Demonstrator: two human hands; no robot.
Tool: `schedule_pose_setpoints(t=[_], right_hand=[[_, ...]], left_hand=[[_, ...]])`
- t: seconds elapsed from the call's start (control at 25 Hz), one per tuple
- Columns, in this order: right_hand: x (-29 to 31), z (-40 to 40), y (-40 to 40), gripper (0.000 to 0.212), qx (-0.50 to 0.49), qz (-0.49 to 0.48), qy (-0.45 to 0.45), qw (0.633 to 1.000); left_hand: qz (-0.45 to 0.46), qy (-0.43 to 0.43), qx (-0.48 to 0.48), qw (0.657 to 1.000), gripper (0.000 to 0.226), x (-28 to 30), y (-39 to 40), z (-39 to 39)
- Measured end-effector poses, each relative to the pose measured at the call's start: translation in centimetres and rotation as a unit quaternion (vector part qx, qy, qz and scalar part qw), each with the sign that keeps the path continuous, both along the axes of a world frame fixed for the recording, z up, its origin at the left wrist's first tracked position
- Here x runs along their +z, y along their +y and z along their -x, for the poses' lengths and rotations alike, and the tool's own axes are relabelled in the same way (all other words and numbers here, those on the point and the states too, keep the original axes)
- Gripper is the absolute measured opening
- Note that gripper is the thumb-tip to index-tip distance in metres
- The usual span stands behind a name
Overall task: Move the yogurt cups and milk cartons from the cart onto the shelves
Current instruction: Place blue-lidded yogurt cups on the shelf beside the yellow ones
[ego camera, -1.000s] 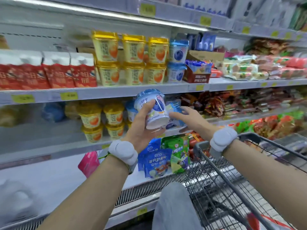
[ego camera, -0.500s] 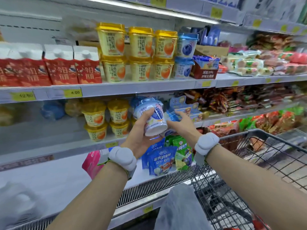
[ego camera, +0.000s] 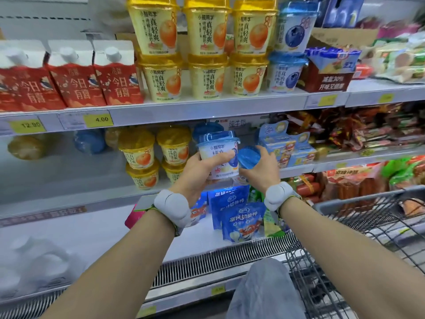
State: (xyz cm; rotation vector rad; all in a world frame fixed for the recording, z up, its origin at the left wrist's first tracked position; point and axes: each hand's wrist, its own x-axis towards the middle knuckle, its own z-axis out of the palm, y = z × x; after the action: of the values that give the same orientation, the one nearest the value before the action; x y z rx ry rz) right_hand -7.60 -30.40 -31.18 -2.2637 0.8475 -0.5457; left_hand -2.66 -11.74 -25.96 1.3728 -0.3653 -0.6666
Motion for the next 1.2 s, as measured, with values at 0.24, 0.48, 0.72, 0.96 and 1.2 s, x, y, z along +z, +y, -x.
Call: schedule_pose_setpoints(t=[0.24, 0.48, 0.72, 0.96, 1.2], right_hand=[[-1.2, -4.1, -1.2, 0.084, 0.025, 0.071, 0.04, 0.996], [-2.7, -6.3, -2.0, 0.068, 0.02, 0.096, 0.093, 0.991], [-2.5, -7.7, -2.5, 0.054, 0.01, 0.103, 0.123, 0.987], [-3.5, -8.3, -2.8, 0.068, 0.014, 0.095, 0.13, 0.987], [-4.3, -6.2, -2.1, 0.062, 0.008, 0.007, -0.073, 0.997]], left_hand=[[-0.027, -0.051, 0.056, 0.997, 0.044, -0.8, -1.2, -2.3], [-0.027, -0.048, 0.047, 0.997, 0.063, -1.2, -1.5, -3.4], [-0.036, -0.066, 0.024, 0.997, 0.057, -1.9, -2.5, -3.5], [-0.039, -0.085, 0.031, 0.995, 0.05, -2.0, -3.0, -3.3], [-0.049, -0.132, 0.065, 0.988, 0.064, -1.5, -3.0, -2.8]])
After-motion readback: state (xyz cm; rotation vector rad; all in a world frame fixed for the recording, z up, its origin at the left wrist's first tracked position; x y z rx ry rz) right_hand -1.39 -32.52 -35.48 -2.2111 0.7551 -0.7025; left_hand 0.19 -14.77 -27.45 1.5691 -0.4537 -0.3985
